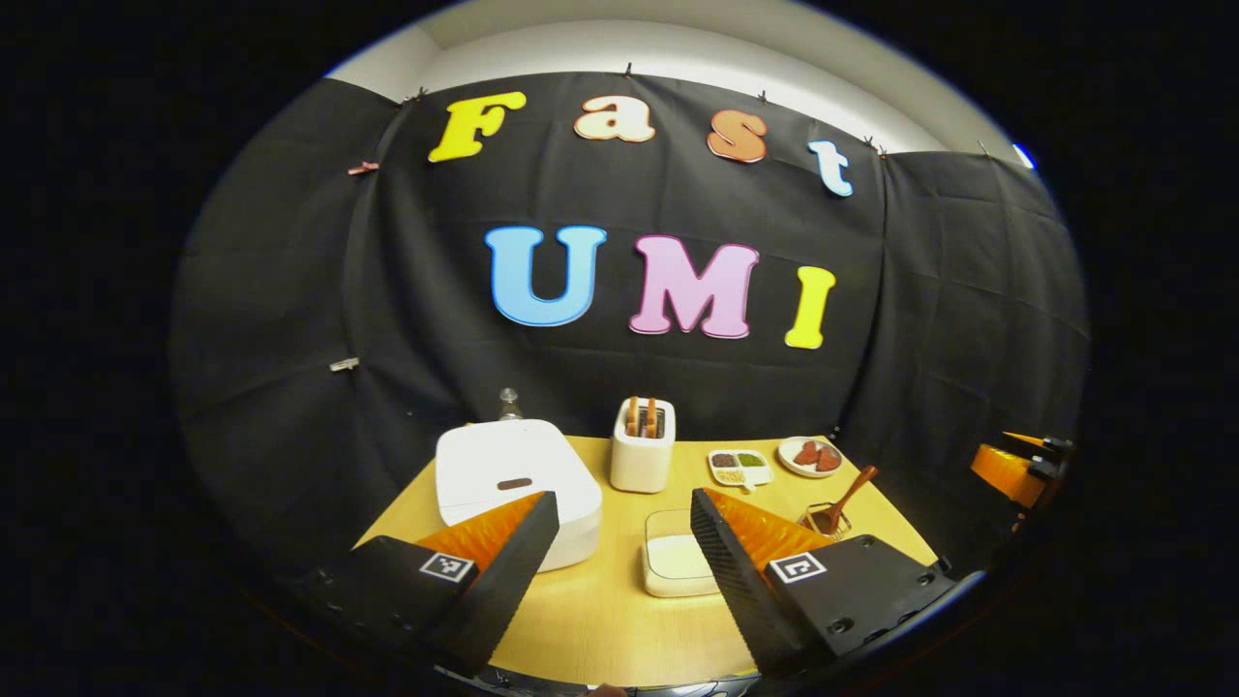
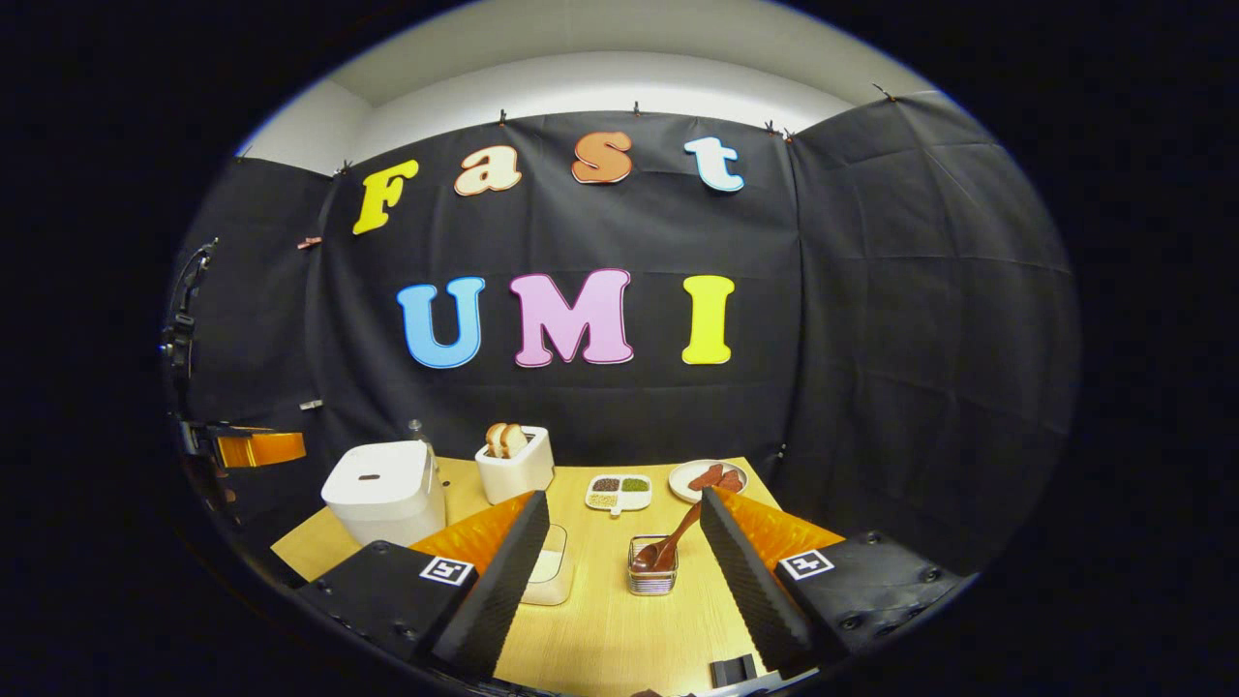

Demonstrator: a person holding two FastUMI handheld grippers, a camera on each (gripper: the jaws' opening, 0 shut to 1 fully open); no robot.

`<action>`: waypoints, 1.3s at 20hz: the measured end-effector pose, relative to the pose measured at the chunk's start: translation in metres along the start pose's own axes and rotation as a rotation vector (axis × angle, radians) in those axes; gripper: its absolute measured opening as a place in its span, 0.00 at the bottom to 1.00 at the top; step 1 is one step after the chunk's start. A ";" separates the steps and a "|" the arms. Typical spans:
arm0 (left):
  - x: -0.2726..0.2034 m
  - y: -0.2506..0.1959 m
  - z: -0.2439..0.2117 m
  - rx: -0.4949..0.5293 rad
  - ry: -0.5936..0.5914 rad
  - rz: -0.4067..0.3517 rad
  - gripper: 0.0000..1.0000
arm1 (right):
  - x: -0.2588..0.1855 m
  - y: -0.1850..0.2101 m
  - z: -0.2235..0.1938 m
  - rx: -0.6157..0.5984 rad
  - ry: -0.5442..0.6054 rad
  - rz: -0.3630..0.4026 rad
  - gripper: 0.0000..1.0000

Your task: Close the left gripper, press the button to open the rice cooker; take a wooden spoon from the chopstick holder with the right hand, scoop a spoonful of rice and pour it into the rice cooker, then put the wooden spoon back into the chopstick holder.

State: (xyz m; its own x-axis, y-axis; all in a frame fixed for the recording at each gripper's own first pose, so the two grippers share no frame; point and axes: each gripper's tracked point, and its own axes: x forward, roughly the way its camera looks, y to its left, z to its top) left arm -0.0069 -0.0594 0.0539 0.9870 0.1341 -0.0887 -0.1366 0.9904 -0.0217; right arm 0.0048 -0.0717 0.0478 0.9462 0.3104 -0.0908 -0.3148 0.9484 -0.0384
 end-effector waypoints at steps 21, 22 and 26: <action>-0.025 0.032 -0.010 -0.089 -0.023 0.033 0.95 | 0.007 -0.005 0.015 0.079 -0.013 -0.015 0.98; -0.022 0.034 -0.009 -0.083 -0.023 0.021 0.95 | 0.008 -0.002 0.019 0.074 -0.022 -0.025 0.98; -0.007 0.051 -0.011 -0.031 -0.034 0.002 0.95 | 0.016 0.012 0.015 0.051 -0.026 -0.067 0.98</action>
State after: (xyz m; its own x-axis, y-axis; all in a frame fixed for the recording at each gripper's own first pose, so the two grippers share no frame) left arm -0.0219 -0.0106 0.0422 0.9889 0.1382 -0.0544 -0.1410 0.9886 -0.0521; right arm 0.0174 -0.0549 0.0606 0.9670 0.2467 -0.0638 -0.2467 0.9691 0.0070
